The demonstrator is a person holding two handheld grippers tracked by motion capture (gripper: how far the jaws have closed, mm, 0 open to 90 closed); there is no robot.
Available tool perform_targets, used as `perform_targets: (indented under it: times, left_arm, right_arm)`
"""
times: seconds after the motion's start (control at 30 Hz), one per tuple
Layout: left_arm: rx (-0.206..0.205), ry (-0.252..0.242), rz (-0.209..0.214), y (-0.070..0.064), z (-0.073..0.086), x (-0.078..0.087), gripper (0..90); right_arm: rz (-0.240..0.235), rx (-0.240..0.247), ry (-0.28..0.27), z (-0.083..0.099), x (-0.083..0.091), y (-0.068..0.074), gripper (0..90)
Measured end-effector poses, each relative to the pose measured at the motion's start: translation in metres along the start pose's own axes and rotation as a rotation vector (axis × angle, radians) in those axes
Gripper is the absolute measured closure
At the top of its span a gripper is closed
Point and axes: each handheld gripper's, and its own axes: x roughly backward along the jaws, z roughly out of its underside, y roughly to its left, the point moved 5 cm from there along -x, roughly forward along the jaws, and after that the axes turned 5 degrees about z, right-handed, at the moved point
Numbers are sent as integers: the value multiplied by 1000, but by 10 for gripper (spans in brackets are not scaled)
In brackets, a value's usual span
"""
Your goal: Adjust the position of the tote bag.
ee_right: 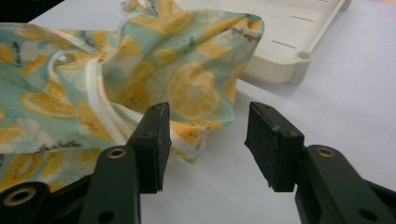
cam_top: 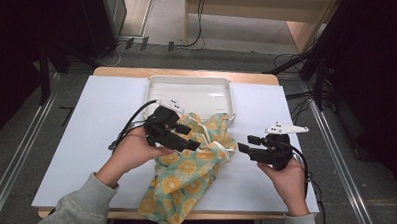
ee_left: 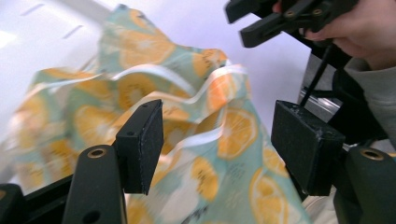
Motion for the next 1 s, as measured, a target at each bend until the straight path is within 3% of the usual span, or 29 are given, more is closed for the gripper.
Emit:
perform_targets:
  times: [0.1,0.17,0.37,0.53,0.77,1.0]
  left_arm:
    - [-1,-6,-17,4,4,7,368]
    - [11,-26,-34,10,12,18,370]
    - [47,-37,-71,25,29,30,377]
    - [75,-43,-85,39,43,31,388]
    - [103,-61,-95,50,53,31,394]
    - [121,-76,-101,56,58,34,401]
  right_arm:
    - [-11,8,0,-1,2,4,530]
    - [-35,15,-2,-4,5,11,548]
    - [-68,34,6,-6,8,25,559]
    - [-88,72,17,-5,6,38,557]
    - [-124,78,15,-7,6,51,516]
    - [-122,92,41,-10,-11,61,511]
